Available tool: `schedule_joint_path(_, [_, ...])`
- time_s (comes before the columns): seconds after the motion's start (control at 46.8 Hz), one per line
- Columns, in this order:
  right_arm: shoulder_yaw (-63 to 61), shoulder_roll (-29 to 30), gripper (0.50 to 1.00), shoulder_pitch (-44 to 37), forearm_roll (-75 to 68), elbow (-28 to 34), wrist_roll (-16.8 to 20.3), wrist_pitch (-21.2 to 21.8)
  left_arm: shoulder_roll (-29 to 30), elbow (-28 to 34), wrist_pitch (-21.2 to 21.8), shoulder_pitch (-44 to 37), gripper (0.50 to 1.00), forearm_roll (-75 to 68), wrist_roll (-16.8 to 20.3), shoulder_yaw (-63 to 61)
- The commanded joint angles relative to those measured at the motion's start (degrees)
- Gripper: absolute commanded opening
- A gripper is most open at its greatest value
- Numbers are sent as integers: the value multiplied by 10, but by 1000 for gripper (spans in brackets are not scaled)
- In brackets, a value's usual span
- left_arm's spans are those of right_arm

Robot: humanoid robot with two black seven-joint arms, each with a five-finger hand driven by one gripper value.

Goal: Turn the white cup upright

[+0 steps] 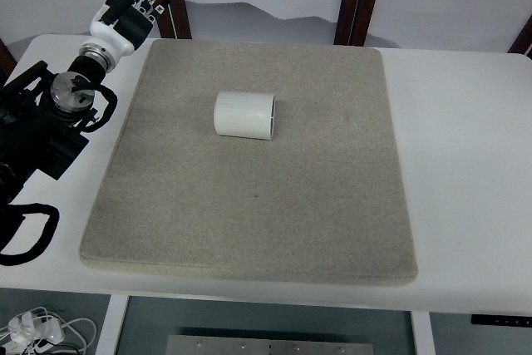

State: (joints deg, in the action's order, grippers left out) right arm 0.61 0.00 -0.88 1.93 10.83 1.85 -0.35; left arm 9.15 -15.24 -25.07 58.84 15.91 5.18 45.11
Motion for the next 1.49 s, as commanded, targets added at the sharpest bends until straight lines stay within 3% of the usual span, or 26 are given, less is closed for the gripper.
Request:
schedule_joint_path(0.0, [0,0,952,0,0,0,0,0,1,1,-2,0,996,-2,-1,-1])
schedule_joint_path(0.384, [0,0,952,0,0,0,0,0,1,0,-9,8,994,-44,-4,-20])
schedule_joint_path(0.662, [0,0,952,0,0,0,0,0,8,-4,-25,35,994,-170,1,-28])
schedule_joint_path(1.281, [0,0,952,0,0,0,0,0,106,-216,-24,66,994,-551,4,-64])
schedule_joint_path(1.473, [0,0,952,0,0,0,0,0,110,-250,-15,82,988,-689,8,-101])
